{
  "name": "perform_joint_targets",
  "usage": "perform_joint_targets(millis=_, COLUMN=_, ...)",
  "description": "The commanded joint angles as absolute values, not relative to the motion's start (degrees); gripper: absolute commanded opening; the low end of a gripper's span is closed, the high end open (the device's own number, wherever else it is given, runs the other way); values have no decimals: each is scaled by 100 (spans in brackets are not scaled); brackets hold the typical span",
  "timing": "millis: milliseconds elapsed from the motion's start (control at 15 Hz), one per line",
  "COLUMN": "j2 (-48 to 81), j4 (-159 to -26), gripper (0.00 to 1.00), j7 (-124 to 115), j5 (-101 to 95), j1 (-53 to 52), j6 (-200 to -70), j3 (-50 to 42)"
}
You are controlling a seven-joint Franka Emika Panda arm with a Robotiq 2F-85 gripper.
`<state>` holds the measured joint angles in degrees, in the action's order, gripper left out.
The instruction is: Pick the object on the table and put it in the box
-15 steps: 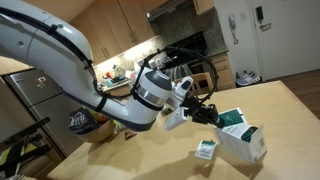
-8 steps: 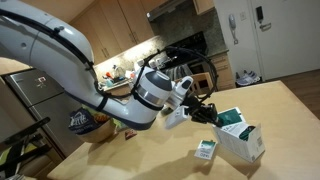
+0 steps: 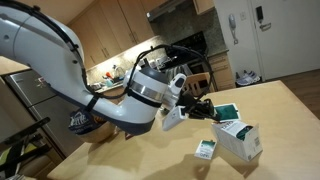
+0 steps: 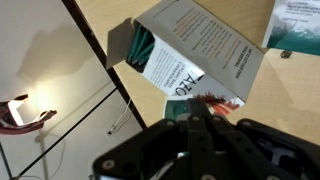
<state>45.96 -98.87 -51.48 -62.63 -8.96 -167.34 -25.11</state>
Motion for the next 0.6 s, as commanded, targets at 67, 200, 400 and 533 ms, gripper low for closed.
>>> perform_joint_targets(millis=67, j2=4148, j4=-10610, gripper=0, j7=-6733, j5=-7458, j1=-1670, j6=-17456, j3=-3635)
perform_joint_targets(millis=200, j2=4239, j4=-10608, gripper=0, j7=-7520, j5=-8003, j1=-1939, j6=-17780, j3=-4086)
perform_joint_targets(millis=400, j2=4373, j4=-10455, gripper=1, j7=-7353, j5=-7856, j1=-1812, j6=-17709, j3=-3976)
perform_joint_targets(millis=533, j2=4373, j4=-10470, gripper=1, j7=-7357, j5=-7856, j1=-1837, j6=-17709, j3=-3988)
